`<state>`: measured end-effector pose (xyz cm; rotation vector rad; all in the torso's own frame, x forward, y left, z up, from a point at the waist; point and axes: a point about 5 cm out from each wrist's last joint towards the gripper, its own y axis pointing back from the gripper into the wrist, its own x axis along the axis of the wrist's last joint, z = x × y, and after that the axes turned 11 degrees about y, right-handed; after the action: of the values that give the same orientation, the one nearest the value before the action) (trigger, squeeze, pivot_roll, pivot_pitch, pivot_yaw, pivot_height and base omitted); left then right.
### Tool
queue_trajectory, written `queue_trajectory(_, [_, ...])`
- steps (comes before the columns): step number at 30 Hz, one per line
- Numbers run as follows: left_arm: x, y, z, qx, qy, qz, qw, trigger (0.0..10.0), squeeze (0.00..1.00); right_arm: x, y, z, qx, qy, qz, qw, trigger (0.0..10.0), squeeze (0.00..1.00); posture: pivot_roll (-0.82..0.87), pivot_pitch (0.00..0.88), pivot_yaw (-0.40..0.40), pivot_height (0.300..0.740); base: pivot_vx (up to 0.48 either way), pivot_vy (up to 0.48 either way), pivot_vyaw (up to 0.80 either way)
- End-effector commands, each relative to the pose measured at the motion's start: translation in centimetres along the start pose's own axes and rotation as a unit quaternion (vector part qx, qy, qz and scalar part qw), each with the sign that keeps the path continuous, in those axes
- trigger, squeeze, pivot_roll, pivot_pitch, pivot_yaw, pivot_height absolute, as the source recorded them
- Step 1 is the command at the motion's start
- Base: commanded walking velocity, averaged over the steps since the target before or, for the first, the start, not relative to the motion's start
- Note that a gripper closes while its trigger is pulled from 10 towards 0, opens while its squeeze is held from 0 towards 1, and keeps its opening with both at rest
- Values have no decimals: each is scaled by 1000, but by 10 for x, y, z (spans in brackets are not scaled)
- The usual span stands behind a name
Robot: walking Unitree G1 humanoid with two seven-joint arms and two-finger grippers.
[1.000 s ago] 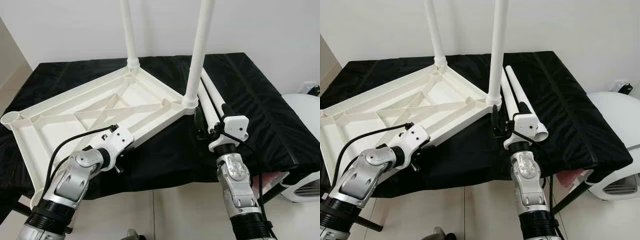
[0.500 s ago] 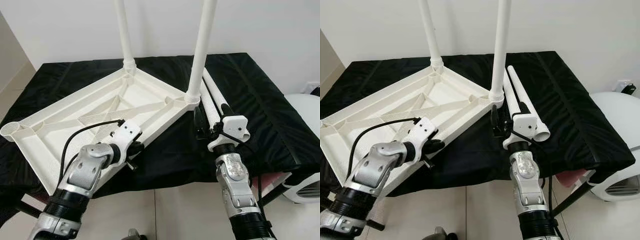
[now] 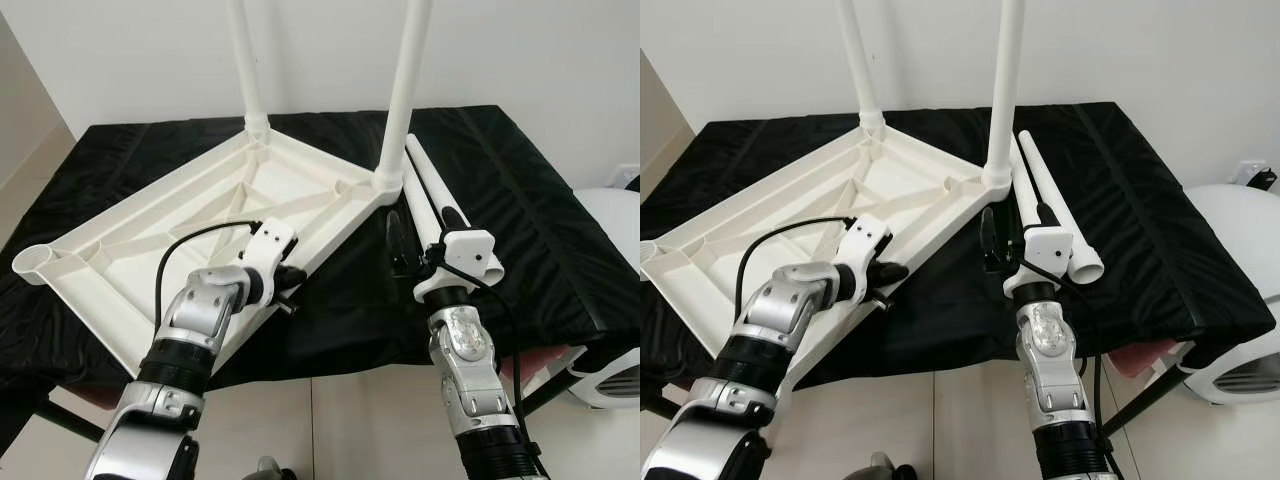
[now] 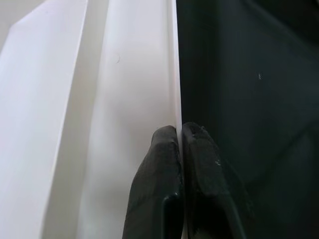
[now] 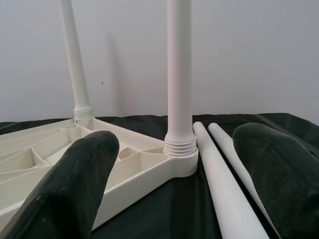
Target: Building children table
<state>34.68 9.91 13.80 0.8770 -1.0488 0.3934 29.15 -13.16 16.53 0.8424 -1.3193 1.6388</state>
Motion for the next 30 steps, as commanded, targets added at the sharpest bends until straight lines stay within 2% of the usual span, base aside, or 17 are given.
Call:
queue_trajectory(1, [15,6,-29,249,39,78,965,10000,0,1,0,-3,4,-1,-1,1000,10000,0,-48,46,82,740,0,0,0])
queue_trajectory(2, [16,5,-32,260,54,82,961,10000,0,1,0,-4,4,-1,-1,1000,10000,0,-49,46,81,740,0,0,0])
queue_trajectory(6, [25,3,-39,292,71,106,948,10000,0,2,-1,-5,4,-3,0,1000,10000,0,-47,45,82,740,0,0,0])
queue_trajectory(9, [28,3,-41,298,71,111,945,10000,0,2,-1,-5,5,-3,0,1000,10000,0,-45,43,81,740,0,0,0])
queue_trajectory(12, [33,0,-40,290,56,115,948,10000,0,3,-2,-6,6,-6,2,1000,10000,0,-47,43,81,740,0,0,0])
queue_trajectory(13, [36,1,-39,281,41,120,951,10000,349,4,-2,-7,6,-6,3,1000,10000,0,-45,44,83,740,0,0,0])
queue_trajectory(14, [39,1,-36,264,26,127,956,10000,1000,4,-2,-7,6,-6,4,1000,10000,0,-43,44,83,740,0,0,0])
queue_trajectory(19, [47,3,-31,230,4,149,962,10000,1000,4,-2,-7,6,-6,3,1000,10000,0,-41,43,83,740,0,0,0])
queue_trajectory(21, [57,6,-24,216,-19,175,961,10000,1000,4,-2,-8,6,-8,3,1000,10000,0,-37,43,82,740,0,0,0])
queue_trajectory(24, [61,7,-21,209,-32,184,960,10000,1000,4,-2,-8,7,-8,3,1000,10000,0,-37,43,82,740,0,0,0])
queue_trajectory(25, [66,8,-17,193,-32,203,960,10000,0,4,-2,-9,8,-9,3,1000,10000,0,-32,41,79,740,0,0,0])
queue_trajectory(26, [72,11,-10,165,-35,222,960,10000,0,4,-2,-9,9,-9,3,1000,10000,0,-32,42,79,740,0,0,0])
queue_trajectory(27, [72,11,-10,165,-35,222,960,10000,0,4,-2,-9,9,-9,3,1000,10000,0,-32,42,79,740,0,0,0])
queue_trajectory(28, [76,15,-1,131,-49,240,961,10000,0,4,-2,-9,10,-9,3,1000,10000,0,-32,42,78,740,0,0,0])
queue_trajectory(29, [76,15,-1,131,-49,240,961,10000,0,4,-2,-9,10,-9,3,1000,10000,0,-32,42,78,740,0,0,0])
queue_trajectory(30, [78,21,6,100,-69,261,958,10000,0,4,-1,-9,11,-8,3,1000,10000,0,-32,43,76,740,0,0,0])
